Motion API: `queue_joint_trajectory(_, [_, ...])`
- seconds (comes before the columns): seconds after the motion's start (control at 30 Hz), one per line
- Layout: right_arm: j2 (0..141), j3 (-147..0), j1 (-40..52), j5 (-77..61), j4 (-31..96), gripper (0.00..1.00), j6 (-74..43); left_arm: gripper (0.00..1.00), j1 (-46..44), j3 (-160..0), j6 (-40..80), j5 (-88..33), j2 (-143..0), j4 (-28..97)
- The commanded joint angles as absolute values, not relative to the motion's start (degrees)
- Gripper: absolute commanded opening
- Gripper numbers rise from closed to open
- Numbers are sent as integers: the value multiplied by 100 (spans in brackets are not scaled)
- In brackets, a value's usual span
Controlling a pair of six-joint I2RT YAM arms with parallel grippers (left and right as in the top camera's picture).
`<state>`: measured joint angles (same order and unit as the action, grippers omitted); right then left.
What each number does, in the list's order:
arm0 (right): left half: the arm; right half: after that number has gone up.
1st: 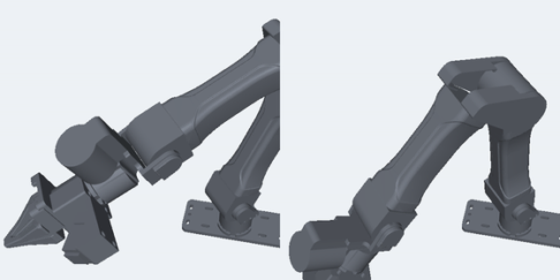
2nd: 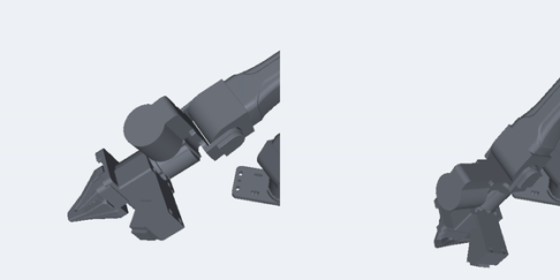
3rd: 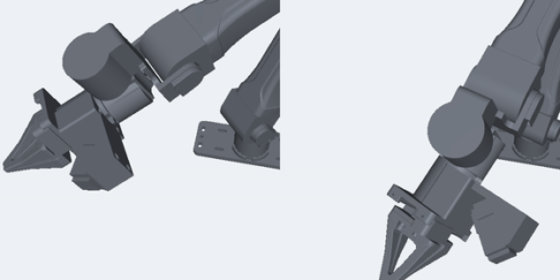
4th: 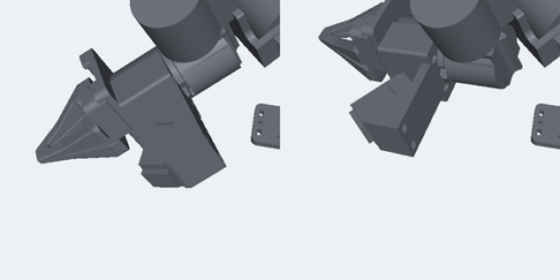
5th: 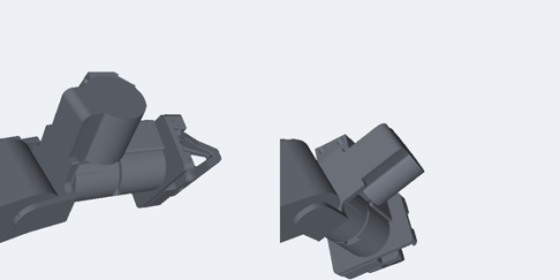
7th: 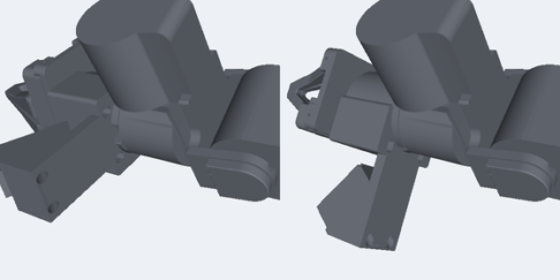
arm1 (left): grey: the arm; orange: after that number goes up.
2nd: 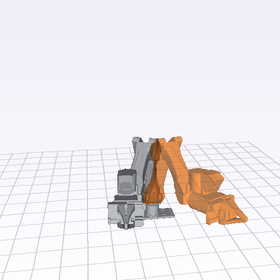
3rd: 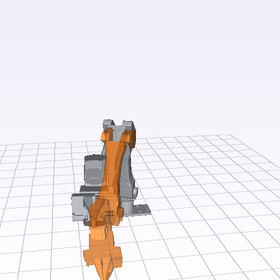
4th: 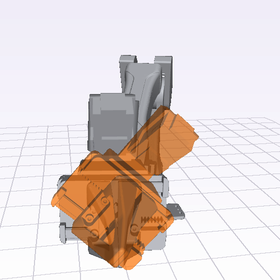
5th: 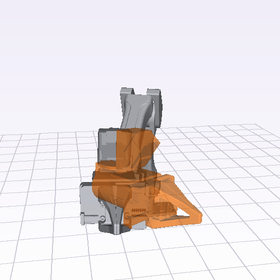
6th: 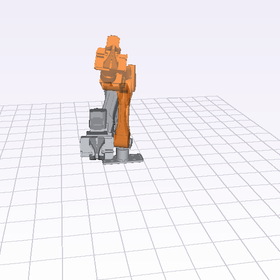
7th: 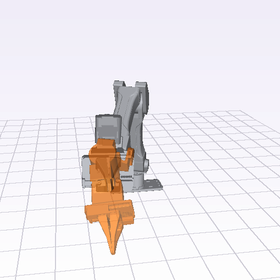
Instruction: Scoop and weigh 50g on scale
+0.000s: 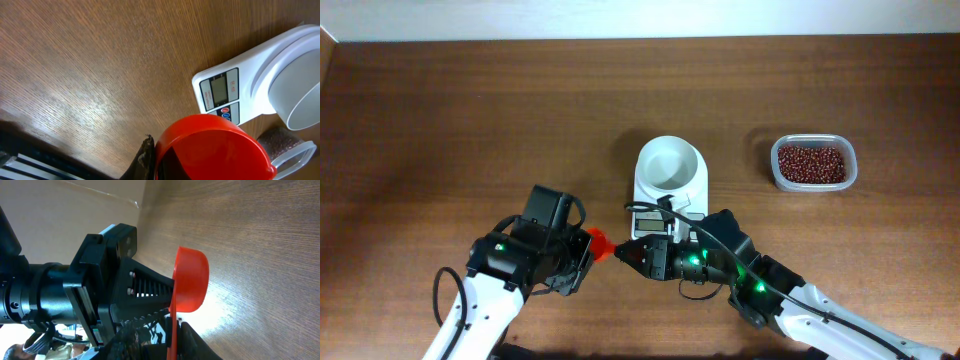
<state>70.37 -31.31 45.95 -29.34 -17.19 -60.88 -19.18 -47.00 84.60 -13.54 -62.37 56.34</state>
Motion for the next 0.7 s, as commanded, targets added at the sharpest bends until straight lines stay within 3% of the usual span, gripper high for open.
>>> queue_joint_trajectory(0.0, [7063, -3208, 4654, -2967, -1782, 28, -6001, 0, -1951, -4772, 8128, -1422, -6276, 5623])
queue_joint_trajectory(0.23, [7067, -3208, 4654, -2971, -1743, 23, -5981, 0, -1951, -4772, 7887, -1422, -6276, 5618])
queue_joint_trajectory(0.67, [7078, -3208, 4654, -2969, -1743, 23, -5874, 0, -1951, -4772, 7491, -1452, -6276, 5577])
